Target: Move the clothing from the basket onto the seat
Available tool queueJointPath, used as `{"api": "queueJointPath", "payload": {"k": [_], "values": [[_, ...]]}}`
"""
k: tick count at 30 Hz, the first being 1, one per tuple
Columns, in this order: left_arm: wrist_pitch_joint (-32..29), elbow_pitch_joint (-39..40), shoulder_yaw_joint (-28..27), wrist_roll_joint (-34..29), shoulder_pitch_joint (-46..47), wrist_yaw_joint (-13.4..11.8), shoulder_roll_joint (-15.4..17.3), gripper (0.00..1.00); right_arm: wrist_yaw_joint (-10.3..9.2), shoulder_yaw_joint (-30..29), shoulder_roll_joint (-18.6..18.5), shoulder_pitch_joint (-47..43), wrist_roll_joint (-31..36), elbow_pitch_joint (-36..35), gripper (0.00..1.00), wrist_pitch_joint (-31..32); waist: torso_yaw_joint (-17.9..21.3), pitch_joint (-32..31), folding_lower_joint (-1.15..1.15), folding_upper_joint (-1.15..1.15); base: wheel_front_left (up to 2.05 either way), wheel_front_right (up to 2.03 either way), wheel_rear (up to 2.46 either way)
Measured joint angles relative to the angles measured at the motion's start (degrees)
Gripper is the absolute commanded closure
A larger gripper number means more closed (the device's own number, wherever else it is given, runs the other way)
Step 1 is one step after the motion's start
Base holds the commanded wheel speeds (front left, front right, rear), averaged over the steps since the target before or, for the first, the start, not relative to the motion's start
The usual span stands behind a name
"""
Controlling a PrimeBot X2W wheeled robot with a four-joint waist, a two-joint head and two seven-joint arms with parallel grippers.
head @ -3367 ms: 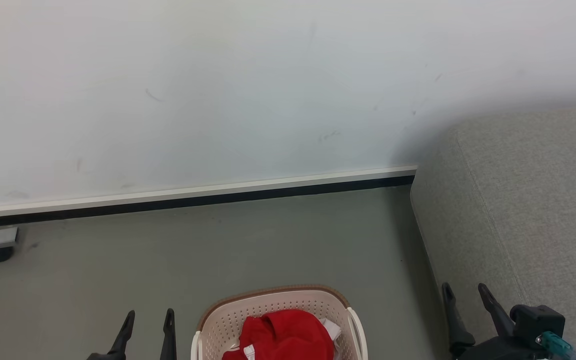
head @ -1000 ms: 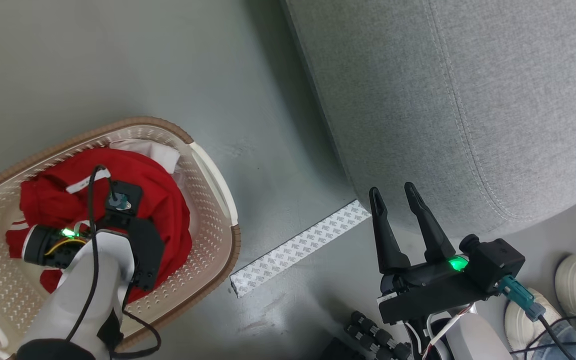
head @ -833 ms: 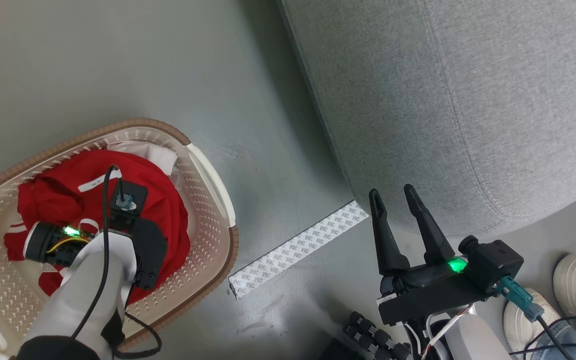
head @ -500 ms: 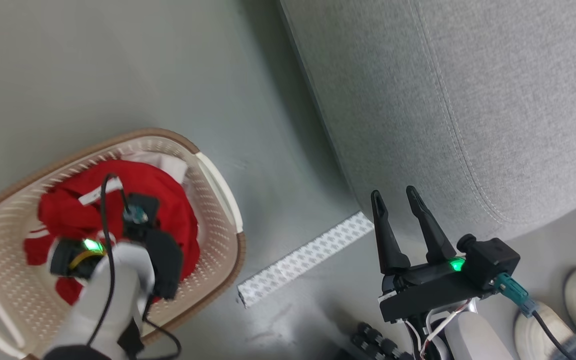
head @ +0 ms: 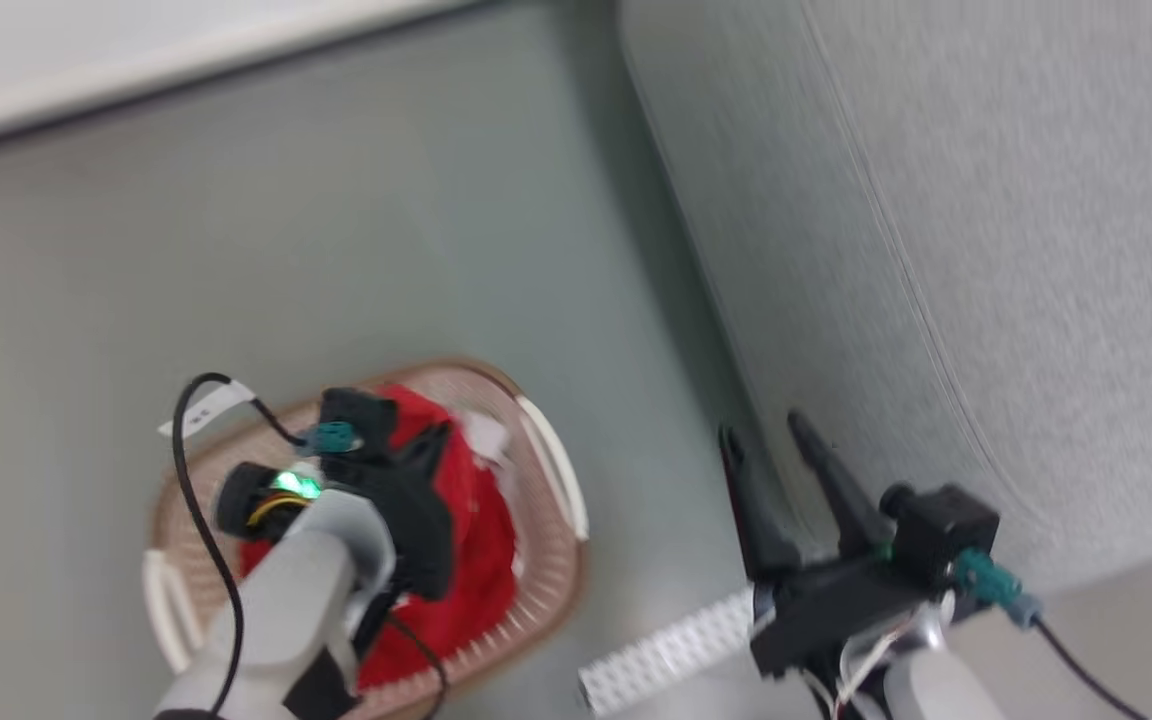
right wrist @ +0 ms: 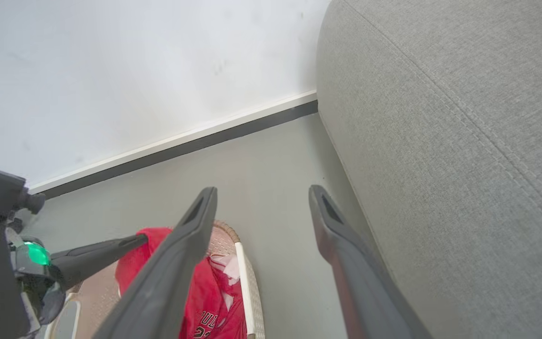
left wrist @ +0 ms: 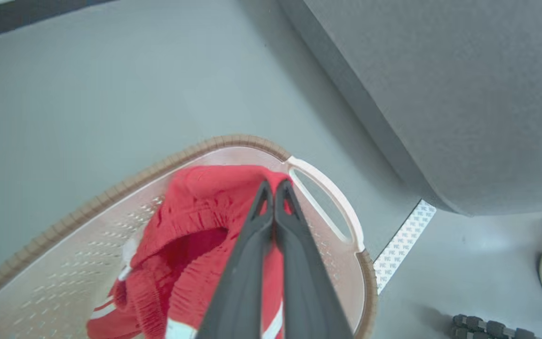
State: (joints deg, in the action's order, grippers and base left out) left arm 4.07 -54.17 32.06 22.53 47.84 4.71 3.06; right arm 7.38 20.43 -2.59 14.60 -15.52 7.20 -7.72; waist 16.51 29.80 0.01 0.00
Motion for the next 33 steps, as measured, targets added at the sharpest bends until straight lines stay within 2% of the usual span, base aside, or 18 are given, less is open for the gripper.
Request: {"api": "queueJointPath", "payload": {"k": [4, 10, 17, 21, 33], "values": [[-1.14, 8.38, 6.30, 7.61, -1.01, -3.45, -0.01, 1.00, 0.00, 0.42, -0.01, -4.61, 0.20, -1.33, 0.00, 3.30, -3.56, -7.30, 0.01, 0.00, 0.00, 0.00, 0.00], [-0.97, 14.82, 10.68, 12.96, -0.74, -6.45, -0.10, 1.00, 0.00, 0.32, -0.02, -8.40, 0.16, -3.77, 0.00, 6.09, -7.46, -15.93, 0.01, -0.01, 0.00, 0.00, 0.00], [-0.89, 19.31, 12.21, 14.97, 2.64, -6.86, -0.15, 1.00, 0.00, 0.81, -0.04, -10.27, 0.19, -7.05, 0.00, 8.69, -11.64, -24.17, 0.01, -0.01, 0.00, 0.00, 0.00], [-0.65, 21.03, 12.27, 15.25, 4.09, -6.28, -0.10, 1.00, 0.00, 1.18, -0.04, -10.67, 0.55, -7.81, 0.00, 9.76, -13.71, -27.54, 0.01, -0.01, 0.00, 0.00, 0.00], [-2.34, 24.02, 12.87, 15.29, 4.67, -6.33, 0.89, 1.00, 0.00, 1.14, -0.05, -9.79, 1.96, -7.27, 0.00, 12.02, -17.02, -32.23, -0.01, 0.00, 0.00, 0.00, 0.00]]}}
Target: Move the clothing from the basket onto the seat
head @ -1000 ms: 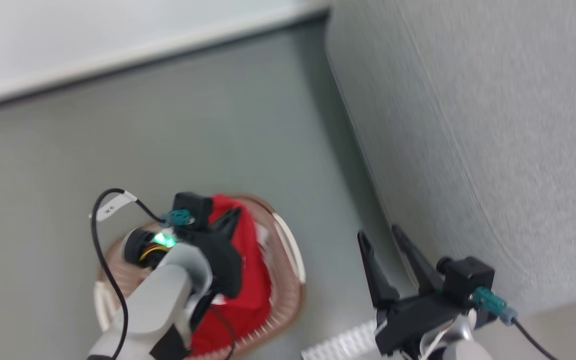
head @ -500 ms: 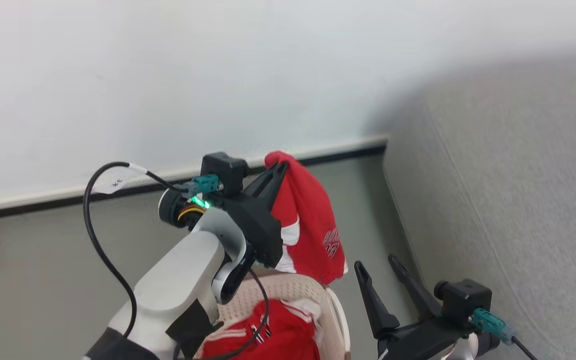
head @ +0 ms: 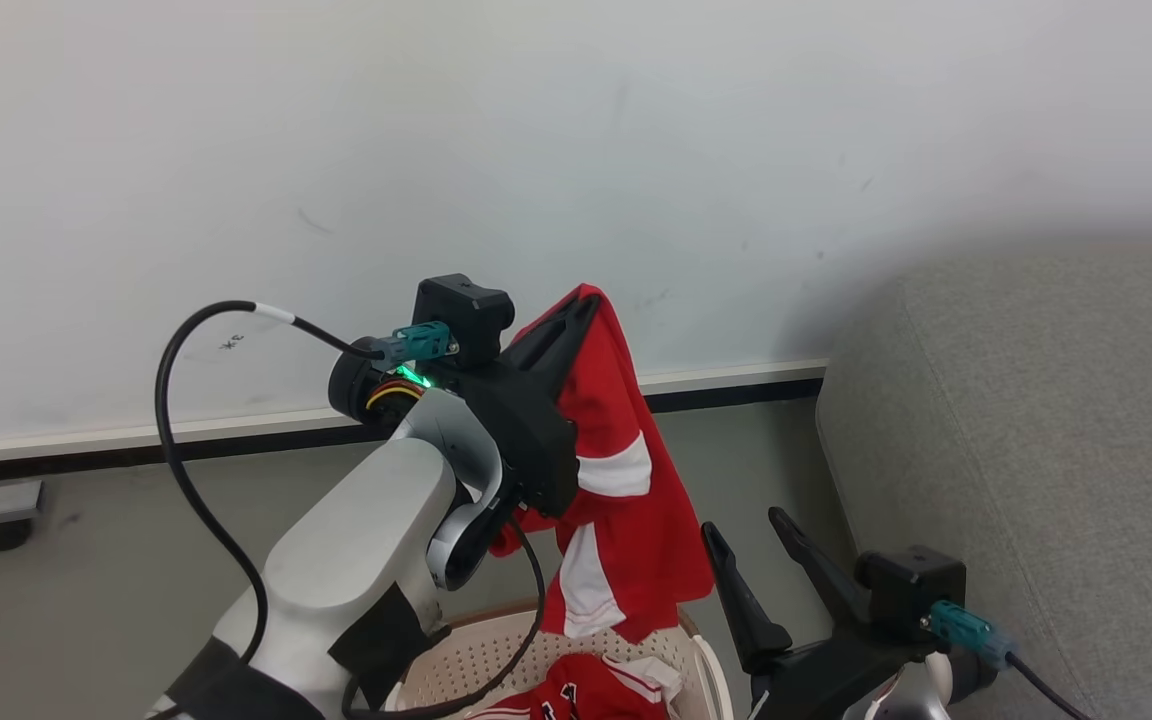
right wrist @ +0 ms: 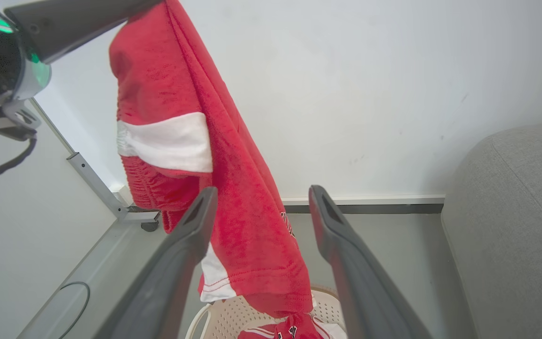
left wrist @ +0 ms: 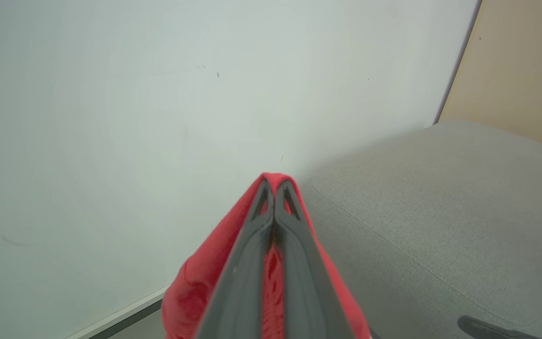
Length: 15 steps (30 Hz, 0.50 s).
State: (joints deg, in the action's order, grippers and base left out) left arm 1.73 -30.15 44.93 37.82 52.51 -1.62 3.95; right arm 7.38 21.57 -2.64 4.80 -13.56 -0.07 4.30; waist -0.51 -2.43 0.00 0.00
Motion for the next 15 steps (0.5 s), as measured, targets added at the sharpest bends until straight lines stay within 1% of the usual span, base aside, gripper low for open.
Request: {"api": "queueJointPath", "payload": {"k": [4, 7, 9, 15], "values": [[-1.25, 1.05, 0.80, 0.43, -0.30, 0.09, 0.02, 1.00, 0.00, -0.76, -0.02, 0.52, 0.02, 1.08, 0.00, 1.35, -0.67, -0.17, 0.00, 0.00, 0.00, 0.00, 0.00], [-2.56, 2.41, 1.83, 1.22, -0.65, 0.60, -0.10, 1.00, 0.00, -1.09, -0.02, 1.07, 0.16, 1.79, 0.00, 2.13, -1.28, -0.17, 0.00, 0.01, 0.00, 0.00, 0.00], [-3.31, 3.52, 2.27, 1.55, -0.65, 1.01, -0.22, 1.00, 0.00, -1.32, -0.02, 1.76, 0.16, 2.38, 0.00, 2.35, -1.71, -0.18, 0.00, 0.00, 0.00, 0.00, 0.00], [-5.82, 7.60, 3.96, 2.61, -0.66, 1.09, -0.52, 1.00, 0.00, -1.91, -0.02, 2.72, 0.51, 3.52, 0.00, 3.20, -2.99, 0.01, 0.00, 0.01, 0.00, 0.00, 0.00]]}}
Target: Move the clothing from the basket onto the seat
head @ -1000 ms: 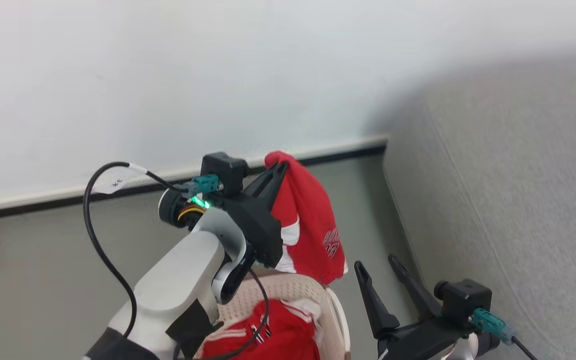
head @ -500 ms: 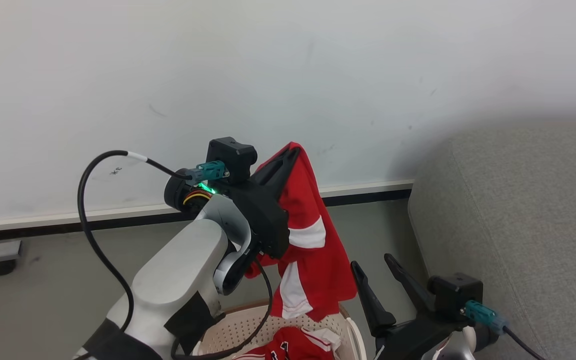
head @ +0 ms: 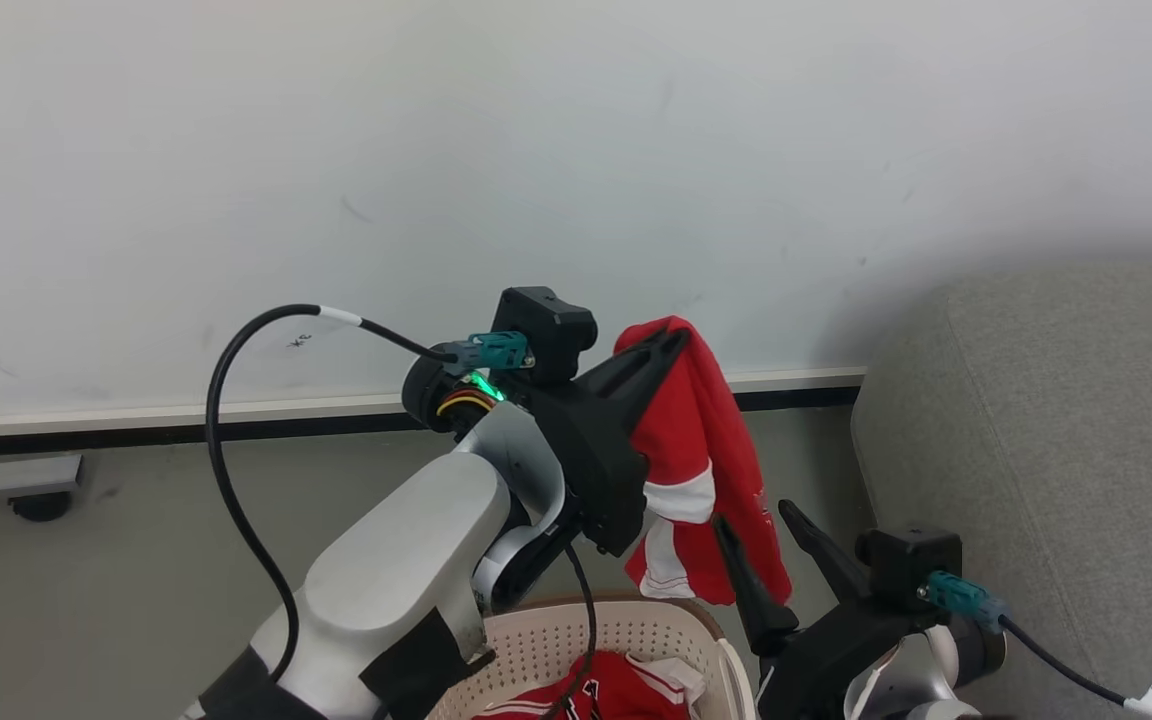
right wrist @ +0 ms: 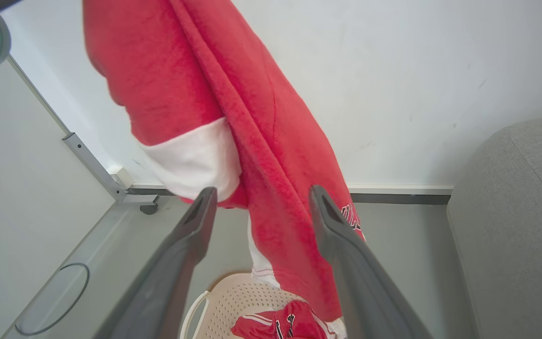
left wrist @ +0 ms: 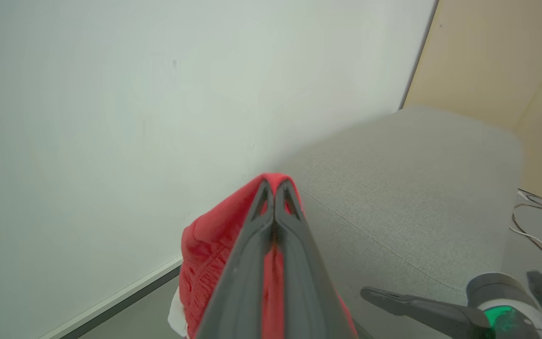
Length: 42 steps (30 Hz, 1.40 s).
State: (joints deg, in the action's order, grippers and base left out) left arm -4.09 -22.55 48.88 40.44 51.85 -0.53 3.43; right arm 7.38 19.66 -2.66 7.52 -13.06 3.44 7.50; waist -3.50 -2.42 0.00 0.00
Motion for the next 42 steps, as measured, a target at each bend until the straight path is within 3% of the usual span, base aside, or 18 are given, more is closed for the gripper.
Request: {"api": "queueJointPath", "payload": {"k": [17, 18, 20, 21, 22, 34, 42], "values": [[-7.24, 15.93, 3.49, 3.96, -0.21, -2.22, -0.41, 1.00, 0.00, 0.08, -0.01, 2.61, -1.03, 3.59, 0.00, 0.05, -0.87, 0.34, 0.00, 0.00, 0.00, 0.00, 0.00], [-7.45, 16.39, 3.52, 3.92, -0.23, -2.59, -0.35, 1.00, 0.00, 0.11, -0.01, 2.60, -1.07, 3.80, 0.10, 0.04, -0.84, 0.38, 0.00, 0.00, 0.00, 0.00, 0.00], [-7.37, 16.93, 3.54, 3.58, -0.27, -3.10, 0.00, 0.99, 0.00, 0.08, -0.01, 2.61, -1.14, 3.92, 0.84, -0.01, -0.74, 0.47, 0.00, 0.00, 0.00, 0.00, 0.00], [-7.23, 17.04, 3.67, 3.33, -0.30, -3.00, 0.34, 0.19, 0.00, 0.12, -0.01, 2.61, -1.14, 3.96, 1.00, -0.01, -0.67, 0.52, 0.00, 0.00, 0.00, 0.00, 0.00], [-6.84, 17.08, 3.69, 3.33, -0.48, -2.75, 0.63, 0.00, 0.00, 0.20, -0.01, 2.61, -1.14, 4.01, 1.00, -0.02, -0.58, 0.57, 0.00, 0.00, 0.00, 0.00, 0.00], [-1.33, 13.29, 5.31, -0.89, -3.00, -1.80, 5.48, 0.00, 0.00, -0.87, -0.01, 2.32, -0.96, 3.10, 1.00, -0.64, 0.78, 1.11, 0.00, 0.00, 0.00, 0.00, 0.00], [4.48, 10.47, 3.80, 0.33, -11.67, -2.71, 10.79, 0.00, 0.00, -3.59, -0.01, -0.25, 0.60, -0.68, 1.00, -0.34, 5.64, 1.87, 0.00, 0.00, 0.00, 0.00, 0.00]]}}
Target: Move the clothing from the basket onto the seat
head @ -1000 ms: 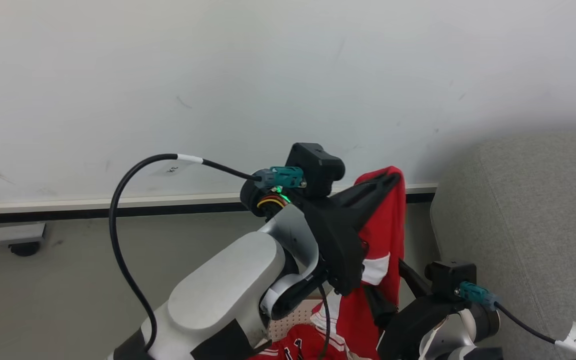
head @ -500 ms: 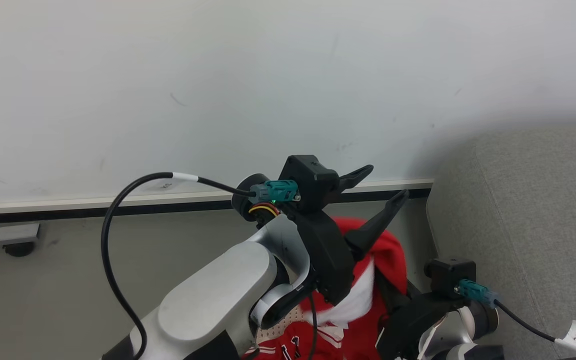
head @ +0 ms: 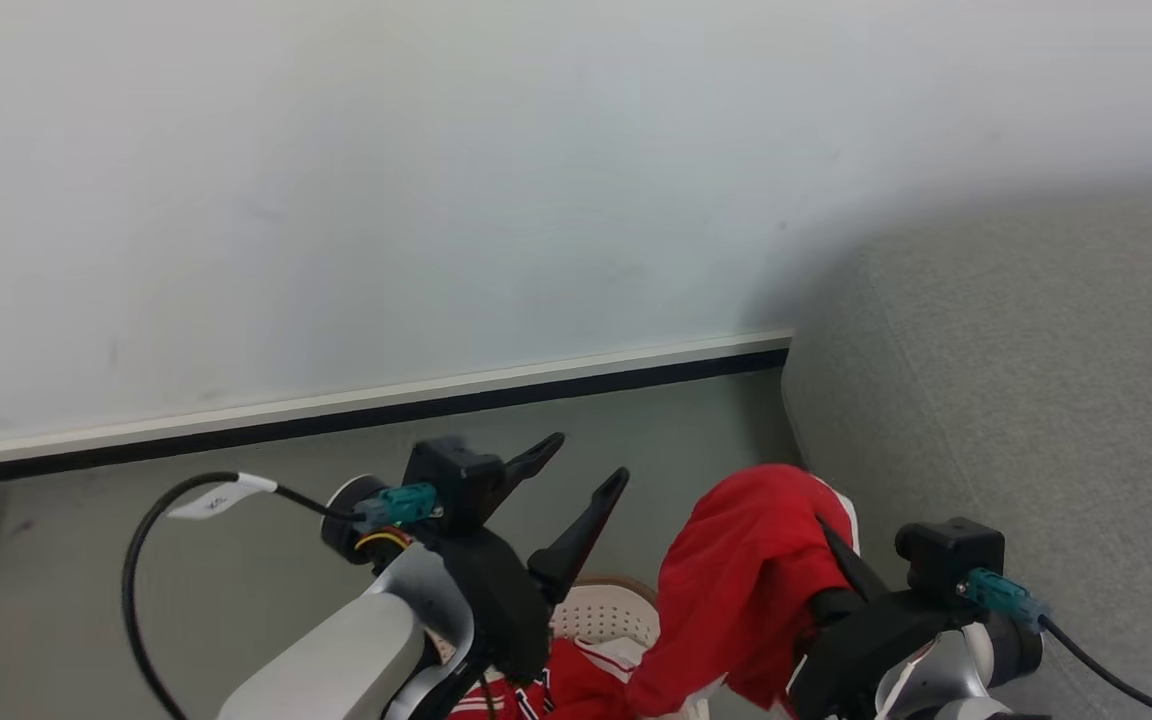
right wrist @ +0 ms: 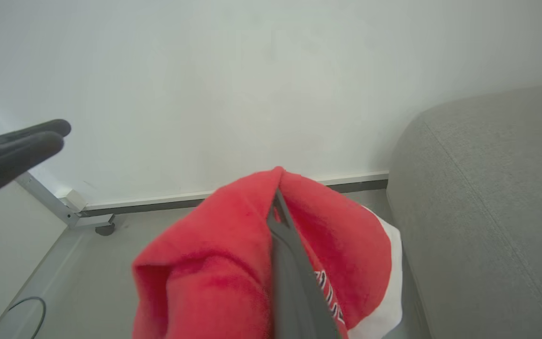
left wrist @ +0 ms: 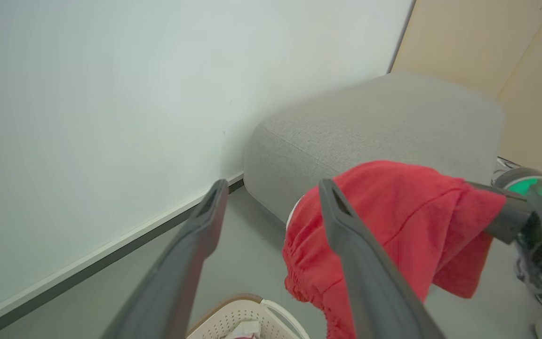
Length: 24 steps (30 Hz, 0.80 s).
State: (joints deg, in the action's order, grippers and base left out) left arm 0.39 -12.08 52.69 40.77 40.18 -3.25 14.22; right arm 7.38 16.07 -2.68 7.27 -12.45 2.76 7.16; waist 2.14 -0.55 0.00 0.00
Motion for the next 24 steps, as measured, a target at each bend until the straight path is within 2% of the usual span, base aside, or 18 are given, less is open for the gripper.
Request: {"api": "queueJointPath", "payload": {"k": [3, 7, 24], "values": [[0.91, 0.10, -0.22, 0.01, -1.65, -0.62, 1.36, 0.00, 0.00, -0.58, 0.01, -0.32, 0.33, -1.15, 1.00, 0.40, 1.60, 0.24, 0.00, 0.00, 0.00, 0.00, 0.00], [2.61, 1.31, -0.59, 0.12, -5.76, -2.24, 3.54, 0.00, 0.00, -2.18, -0.02, -1.63, 0.82, -3.58, 1.00, 0.67, 6.26, 1.10, 0.00, 0.00, 0.00, 0.00, 0.00], [3.53, 5.65, -0.80, 1.03, -9.51, -5.11, 5.06, 0.00, 0.00, -3.77, -0.09, -4.30, -0.71, -5.11, 1.00, -1.15, 23.53, 5.38, 0.00, 0.01, 0.00, 0.00, 0.00]]}}
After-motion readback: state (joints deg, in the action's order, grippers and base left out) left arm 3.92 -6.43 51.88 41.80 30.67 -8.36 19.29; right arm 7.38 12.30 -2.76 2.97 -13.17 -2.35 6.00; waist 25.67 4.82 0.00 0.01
